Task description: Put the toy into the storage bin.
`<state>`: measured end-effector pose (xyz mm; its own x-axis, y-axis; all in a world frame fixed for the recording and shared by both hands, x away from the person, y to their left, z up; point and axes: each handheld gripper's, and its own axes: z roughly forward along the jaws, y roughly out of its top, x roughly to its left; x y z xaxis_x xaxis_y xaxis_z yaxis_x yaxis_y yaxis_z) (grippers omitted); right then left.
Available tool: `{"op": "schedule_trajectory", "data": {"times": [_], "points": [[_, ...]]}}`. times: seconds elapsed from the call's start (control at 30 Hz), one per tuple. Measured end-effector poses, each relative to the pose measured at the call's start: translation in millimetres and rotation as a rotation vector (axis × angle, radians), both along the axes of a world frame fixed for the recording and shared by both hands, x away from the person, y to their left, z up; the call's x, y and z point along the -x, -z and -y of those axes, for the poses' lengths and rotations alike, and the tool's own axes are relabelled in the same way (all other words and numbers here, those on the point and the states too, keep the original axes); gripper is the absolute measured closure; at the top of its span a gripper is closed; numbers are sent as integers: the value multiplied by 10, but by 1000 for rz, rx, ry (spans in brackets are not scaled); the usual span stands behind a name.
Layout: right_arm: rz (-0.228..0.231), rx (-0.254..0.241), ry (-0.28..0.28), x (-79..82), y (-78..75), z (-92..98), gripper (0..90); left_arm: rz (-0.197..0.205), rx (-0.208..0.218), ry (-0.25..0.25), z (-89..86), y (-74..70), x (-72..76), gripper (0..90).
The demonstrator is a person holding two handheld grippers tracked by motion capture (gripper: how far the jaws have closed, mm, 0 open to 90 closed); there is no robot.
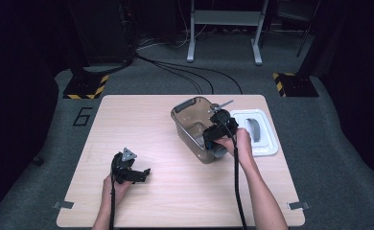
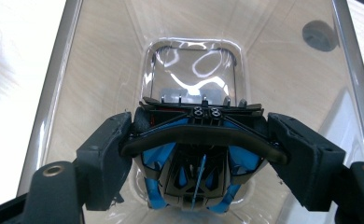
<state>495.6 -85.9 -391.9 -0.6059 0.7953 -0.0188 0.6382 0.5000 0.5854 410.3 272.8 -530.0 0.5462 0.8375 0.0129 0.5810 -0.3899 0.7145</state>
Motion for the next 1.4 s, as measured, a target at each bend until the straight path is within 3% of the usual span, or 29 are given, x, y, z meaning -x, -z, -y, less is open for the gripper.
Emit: {"op": "schedule_trajectory", "data": {"times": [0.9,1.4], "points": [[-124,33,38,58,-89,148,238,-4,-2,1,-1,-3,0,14],[-121,62,27,89,-88,117,238,-2,-1,1,-1,-2,1,14]]}}
